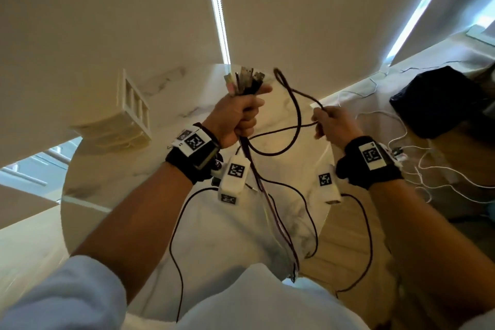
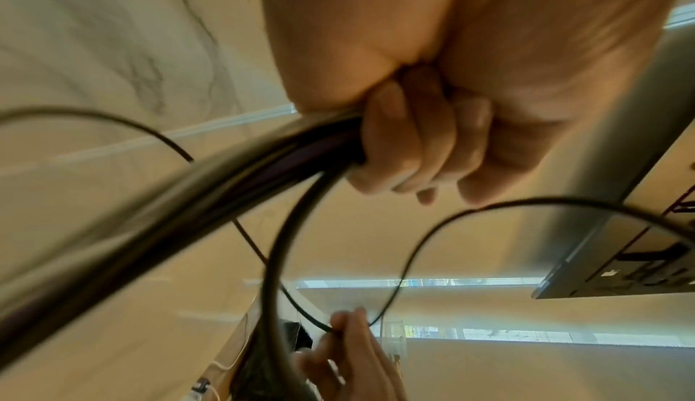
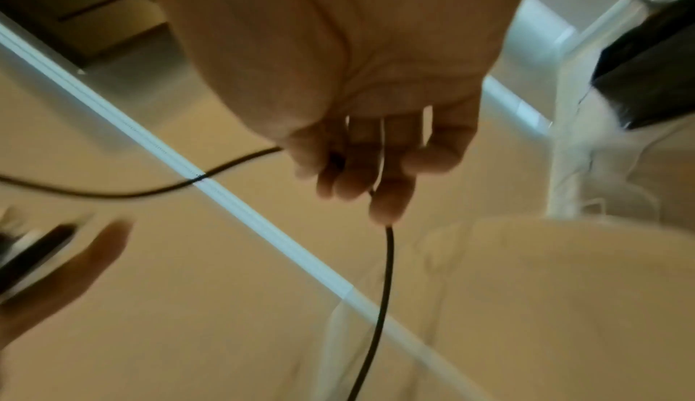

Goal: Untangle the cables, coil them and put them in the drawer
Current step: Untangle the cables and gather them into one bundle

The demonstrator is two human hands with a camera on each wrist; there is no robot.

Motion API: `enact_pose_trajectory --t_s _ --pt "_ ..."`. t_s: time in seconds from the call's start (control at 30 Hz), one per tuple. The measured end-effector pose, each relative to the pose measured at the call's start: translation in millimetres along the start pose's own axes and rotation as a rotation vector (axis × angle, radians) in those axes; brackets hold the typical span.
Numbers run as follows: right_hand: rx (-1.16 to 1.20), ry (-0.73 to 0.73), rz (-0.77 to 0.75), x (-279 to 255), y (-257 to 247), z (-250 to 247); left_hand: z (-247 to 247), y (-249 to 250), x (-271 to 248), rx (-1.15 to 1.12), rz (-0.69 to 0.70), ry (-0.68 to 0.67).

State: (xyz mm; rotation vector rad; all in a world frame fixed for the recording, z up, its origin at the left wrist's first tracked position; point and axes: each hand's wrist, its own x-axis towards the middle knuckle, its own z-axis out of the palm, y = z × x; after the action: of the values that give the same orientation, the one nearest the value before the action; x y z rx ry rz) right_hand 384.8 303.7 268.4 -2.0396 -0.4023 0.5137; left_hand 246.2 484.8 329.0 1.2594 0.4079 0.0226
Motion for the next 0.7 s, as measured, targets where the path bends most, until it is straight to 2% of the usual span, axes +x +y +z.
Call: enact_pose_trajectory --t_s 0.07,0.1,0.2,0.3,0.37,0.43,0.5,0.6,0.63,0.7 --pt "-0.002 0.238 0.016 9.4 16.3 -29.1 7.6 -1.3 6.0 -0.077 0.010 0.050" --pt "-0.043 0.310 0.024 12.5 23.9 -41.5 13.3 -1.5 8.6 -0.093 0.017 0.069" --pt "-0.115 0.360 0.066 17.1 41.7 -64.4 35.8 -0.8 15.5 -0.109 0.030 0.107" --pt "0.034 0.262 0.178 13.5 52.3 -74.3 60.2 -0.4 22.9 -0.152 0.043 0.101" --pt "0.085 0.215 0.188 3.2 53.4 -79.5 78.1 -2.5 28.1 -0.164 0.062 0.087" --pt "0.190 0.171 0.114 -12.4 48.5 -84.3 99.1 -7.1 34.4 -0.150 0.083 0.071" --pt "0.280 0.067 -0.041 -32.8 36.9 -86.2 121.8 -13.9 41.4 -0.126 0.104 0.033" --pt "0.096 -0.249 -0.211 -52.9 27.4 -80.1 153.6 -22.0 50.8 -0.076 0.141 -0.009" --pt "0.040 -0.306 -0.220 -53.9 29.3 -76.2 163.3 -22.9 53.1 -0.058 0.152 -0.017" --pt "0.022 -0.318 -0.207 -49.4 36.5 -70.7 181.2 -21.4 55.8 -0.023 0.161 -0.037"
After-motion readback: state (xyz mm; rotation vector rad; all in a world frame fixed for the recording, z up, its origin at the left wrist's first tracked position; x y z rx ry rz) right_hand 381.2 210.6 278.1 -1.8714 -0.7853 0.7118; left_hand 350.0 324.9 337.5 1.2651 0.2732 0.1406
